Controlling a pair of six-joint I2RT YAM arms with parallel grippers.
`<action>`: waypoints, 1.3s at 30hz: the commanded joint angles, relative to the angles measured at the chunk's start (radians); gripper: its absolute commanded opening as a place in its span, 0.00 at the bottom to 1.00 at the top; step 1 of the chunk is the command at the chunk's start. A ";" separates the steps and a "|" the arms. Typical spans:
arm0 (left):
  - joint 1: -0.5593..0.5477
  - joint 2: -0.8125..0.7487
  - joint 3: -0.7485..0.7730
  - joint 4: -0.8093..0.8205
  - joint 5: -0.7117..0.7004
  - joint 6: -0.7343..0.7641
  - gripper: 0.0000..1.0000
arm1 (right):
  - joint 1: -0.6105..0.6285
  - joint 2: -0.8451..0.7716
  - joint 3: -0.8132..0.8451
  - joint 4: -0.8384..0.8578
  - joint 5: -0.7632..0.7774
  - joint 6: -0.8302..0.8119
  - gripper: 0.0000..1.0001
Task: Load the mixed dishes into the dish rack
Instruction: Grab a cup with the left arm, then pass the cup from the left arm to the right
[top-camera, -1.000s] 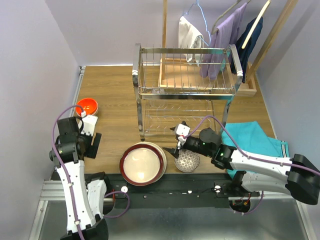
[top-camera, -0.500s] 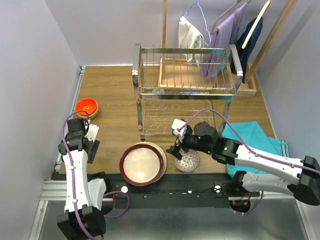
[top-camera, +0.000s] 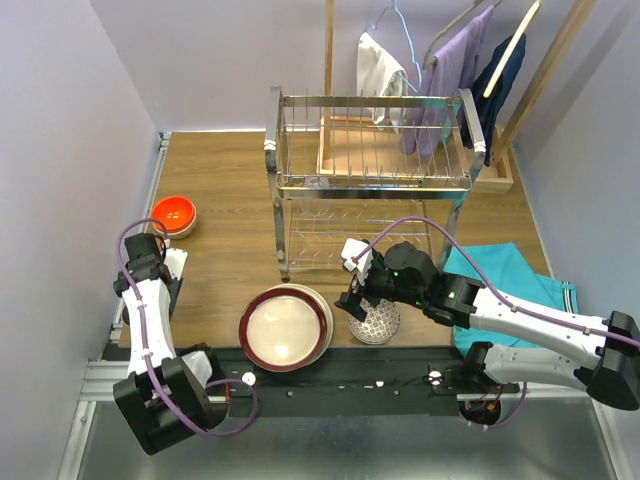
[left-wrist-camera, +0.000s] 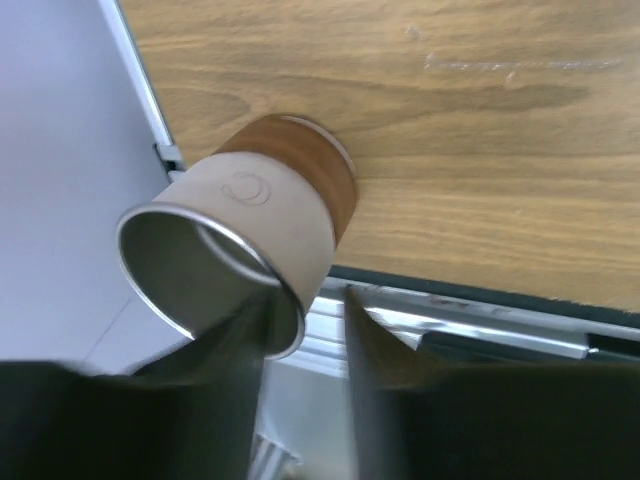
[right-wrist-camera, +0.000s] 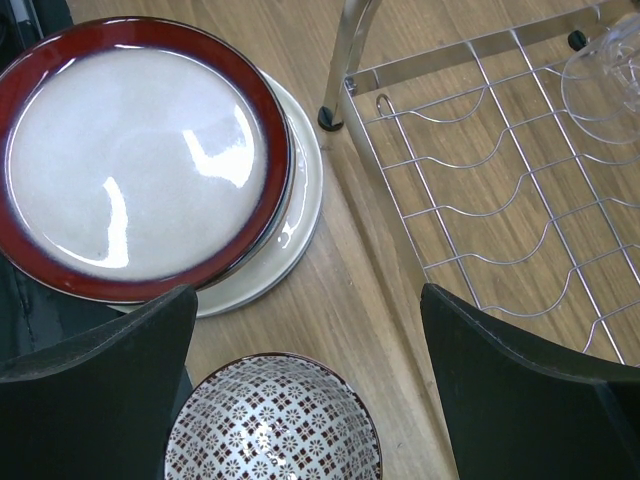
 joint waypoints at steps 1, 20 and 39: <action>0.012 0.008 0.053 -0.008 0.097 0.012 0.18 | 0.007 0.007 0.025 -0.015 -0.003 0.013 1.00; 0.028 -0.578 0.366 -0.527 0.490 0.235 0.00 | 0.005 0.096 0.110 0.200 -0.206 0.612 1.00; 0.186 -0.511 0.261 0.231 0.353 -0.275 0.00 | -0.076 0.147 0.071 0.329 -0.217 0.913 1.00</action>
